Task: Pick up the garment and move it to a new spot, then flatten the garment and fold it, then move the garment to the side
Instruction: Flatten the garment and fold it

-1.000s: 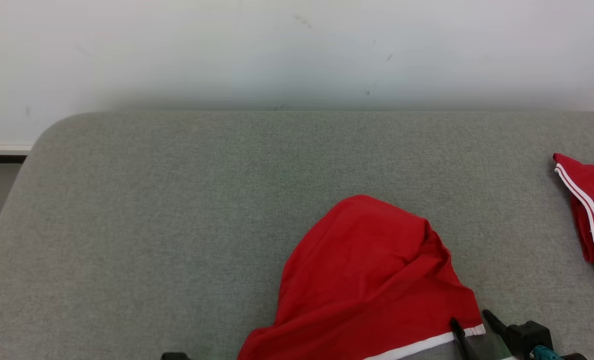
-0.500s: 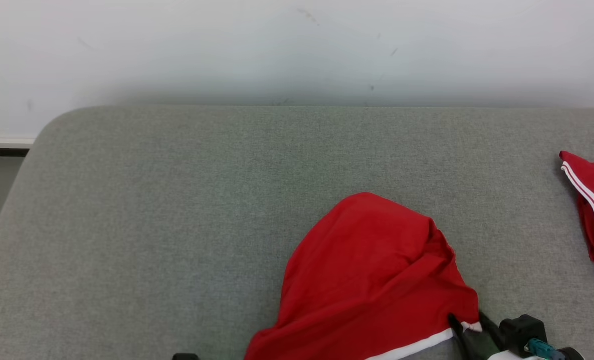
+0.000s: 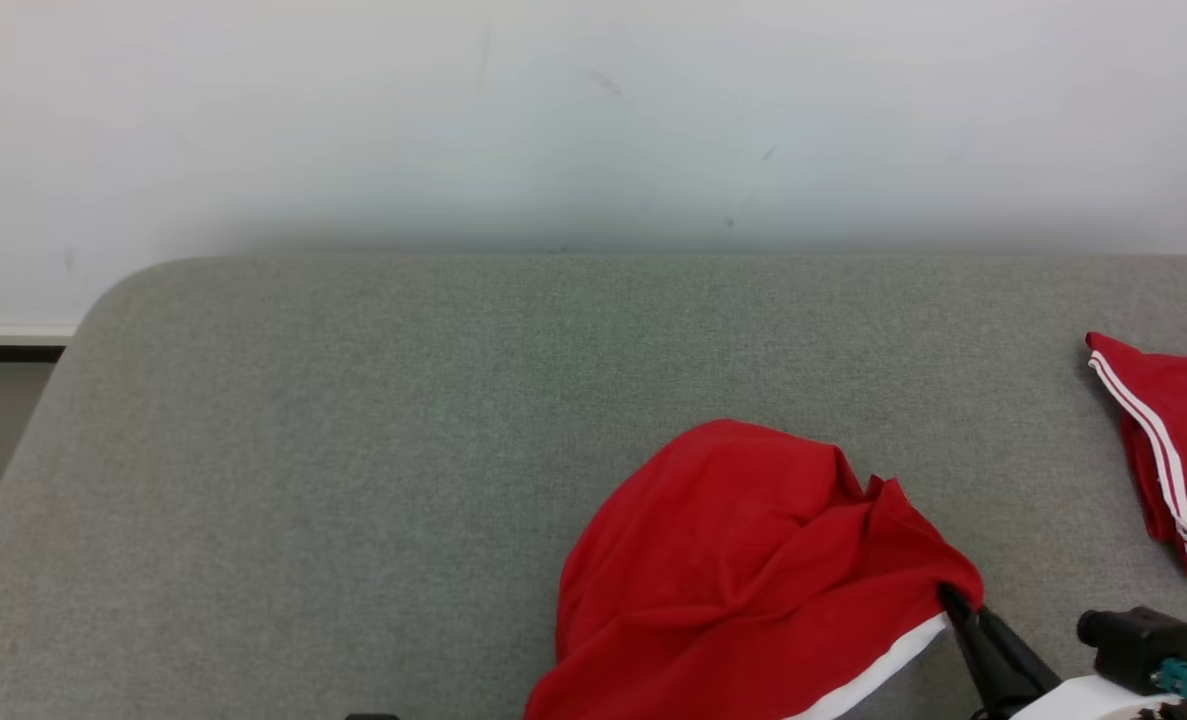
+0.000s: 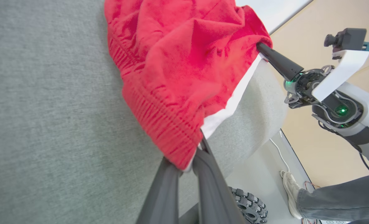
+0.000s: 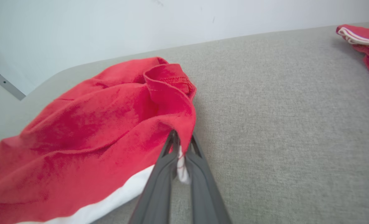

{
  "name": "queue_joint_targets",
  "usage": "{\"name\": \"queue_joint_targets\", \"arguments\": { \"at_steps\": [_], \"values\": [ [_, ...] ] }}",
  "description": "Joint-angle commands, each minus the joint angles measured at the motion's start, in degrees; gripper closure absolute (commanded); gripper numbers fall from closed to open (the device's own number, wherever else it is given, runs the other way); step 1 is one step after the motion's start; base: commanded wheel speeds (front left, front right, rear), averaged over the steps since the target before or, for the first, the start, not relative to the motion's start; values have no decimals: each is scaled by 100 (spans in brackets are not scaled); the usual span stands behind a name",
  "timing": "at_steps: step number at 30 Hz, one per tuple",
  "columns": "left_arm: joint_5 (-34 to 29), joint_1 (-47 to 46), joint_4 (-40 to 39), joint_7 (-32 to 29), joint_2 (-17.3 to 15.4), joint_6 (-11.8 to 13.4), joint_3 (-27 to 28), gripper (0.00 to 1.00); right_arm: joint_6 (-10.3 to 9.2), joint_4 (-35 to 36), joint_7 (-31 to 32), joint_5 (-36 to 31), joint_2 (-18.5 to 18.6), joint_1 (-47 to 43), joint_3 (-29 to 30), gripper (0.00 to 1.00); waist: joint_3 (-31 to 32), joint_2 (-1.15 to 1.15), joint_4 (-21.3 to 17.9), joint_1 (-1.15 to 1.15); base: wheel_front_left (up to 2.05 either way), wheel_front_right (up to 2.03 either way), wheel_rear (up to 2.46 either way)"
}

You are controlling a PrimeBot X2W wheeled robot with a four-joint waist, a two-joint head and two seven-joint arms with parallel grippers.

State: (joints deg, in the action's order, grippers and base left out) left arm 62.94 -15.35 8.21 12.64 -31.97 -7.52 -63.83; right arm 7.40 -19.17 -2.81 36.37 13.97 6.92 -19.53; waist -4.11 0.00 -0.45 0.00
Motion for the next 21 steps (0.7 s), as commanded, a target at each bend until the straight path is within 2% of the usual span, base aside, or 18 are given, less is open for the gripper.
{"name": "queue_joint_targets", "arguments": {
  "at_steps": [1, 9, 15, 21],
  "values": [
    [173, 96, -224, 13, -103, 5, 31, 100, 15, 245, 50, 195, 112, -120, 94, 100, 111, 0, -61, 0, 0, 0, 0],
    [863, 40, -2093, -59, -580, 40, 415, 100, 15, 2123, 550, 1257, 666, -600, 738, 100, 437, 0, -227, 0, 0, 0, 0],
    [1148, -185, -3506, -140, -671, 257, 742, 100, 15, 3631, 797, 1898, 916, -795, 1406, 100, 529, 0, -361, 0, 0, 0, 0],
    [1386, -467, -4623, -209, -711, 690, 1154, 100, 15, 4907, 1091, 2212, 865, -890, 2337, 100, 563, 0, -468, 0, 0, 0, 0]
  ]
}}
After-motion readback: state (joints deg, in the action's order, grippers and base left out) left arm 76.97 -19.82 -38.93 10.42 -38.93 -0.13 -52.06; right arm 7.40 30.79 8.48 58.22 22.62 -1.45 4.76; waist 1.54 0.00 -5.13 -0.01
